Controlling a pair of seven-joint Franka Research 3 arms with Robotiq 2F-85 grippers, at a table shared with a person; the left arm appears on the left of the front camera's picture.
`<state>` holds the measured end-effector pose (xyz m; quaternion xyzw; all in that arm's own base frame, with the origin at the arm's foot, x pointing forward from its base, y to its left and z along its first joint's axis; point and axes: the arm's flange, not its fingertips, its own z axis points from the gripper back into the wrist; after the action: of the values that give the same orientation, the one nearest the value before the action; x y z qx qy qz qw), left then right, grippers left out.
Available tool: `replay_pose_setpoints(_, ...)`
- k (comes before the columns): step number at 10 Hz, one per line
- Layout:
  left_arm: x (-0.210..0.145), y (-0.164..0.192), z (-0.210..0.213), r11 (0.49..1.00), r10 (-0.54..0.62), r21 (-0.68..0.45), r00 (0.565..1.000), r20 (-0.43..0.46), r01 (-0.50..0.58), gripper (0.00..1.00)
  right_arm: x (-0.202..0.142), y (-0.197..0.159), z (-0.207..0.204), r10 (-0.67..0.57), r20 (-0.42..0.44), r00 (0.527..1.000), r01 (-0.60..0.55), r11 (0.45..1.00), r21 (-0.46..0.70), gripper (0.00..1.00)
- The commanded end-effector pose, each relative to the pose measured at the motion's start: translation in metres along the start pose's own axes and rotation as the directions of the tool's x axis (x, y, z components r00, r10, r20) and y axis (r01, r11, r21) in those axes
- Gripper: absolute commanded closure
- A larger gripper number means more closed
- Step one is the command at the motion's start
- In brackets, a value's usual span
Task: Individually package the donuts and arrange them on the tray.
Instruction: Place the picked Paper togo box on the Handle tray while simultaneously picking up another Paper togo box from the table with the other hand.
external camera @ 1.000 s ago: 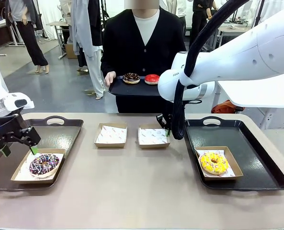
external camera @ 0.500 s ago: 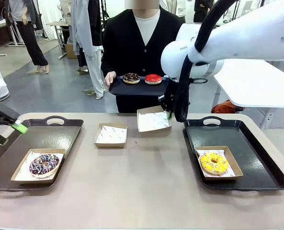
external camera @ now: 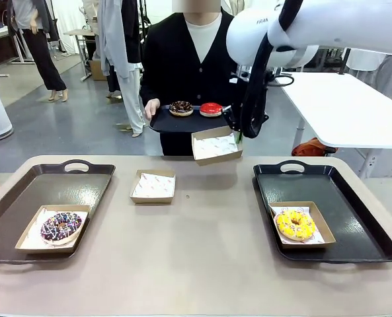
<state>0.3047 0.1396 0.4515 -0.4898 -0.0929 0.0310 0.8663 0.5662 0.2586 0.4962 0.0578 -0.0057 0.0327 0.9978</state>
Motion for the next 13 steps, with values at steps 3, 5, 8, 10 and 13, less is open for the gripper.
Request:
replay_pose_setpoints(3,0.023,0.049,0.038,0.987,0.116,-0.11,0.993,0.022,-0.113,0.0,0.042,0.017,0.003,-0.016,-0.043,0.999,0.016,1.0,-0.01,1.0)
replay_pose_setpoints(5,0.017,0.061,0.054,0.985,0.105,-0.137,0.994,-0.008,-0.105,0.0,0.048,0.021,0.003,-0.02,-0.051,0.999,0.02,1.0,-0.005,1.0)
replay_pose_setpoints(8,0.003,0.076,0.072,0.985,0.098,-0.141,0.995,-0.018,-0.1,0.0,0.058,0.024,0.002,-0.029,-0.061,0.998,0.029,1.0,0.001,1.0)
replay_pose_setpoints(10,0.0,0.085,0.078,0.985,0.1,-0.14,0.995,0.005,-0.098,0.0,0.063,0.023,-0.001,-0.037,-0.069,0.997,0.037,0.999,-0.002,1.0)
replay_pose_setpoints(13,0.002,0.079,0.071,0.981,0.127,-0.146,0.992,0.011,-0.124,0.0,0.053,0.019,-0.003,-0.007,-0.059,0.998,0.008,1.0,0.019,1.0)
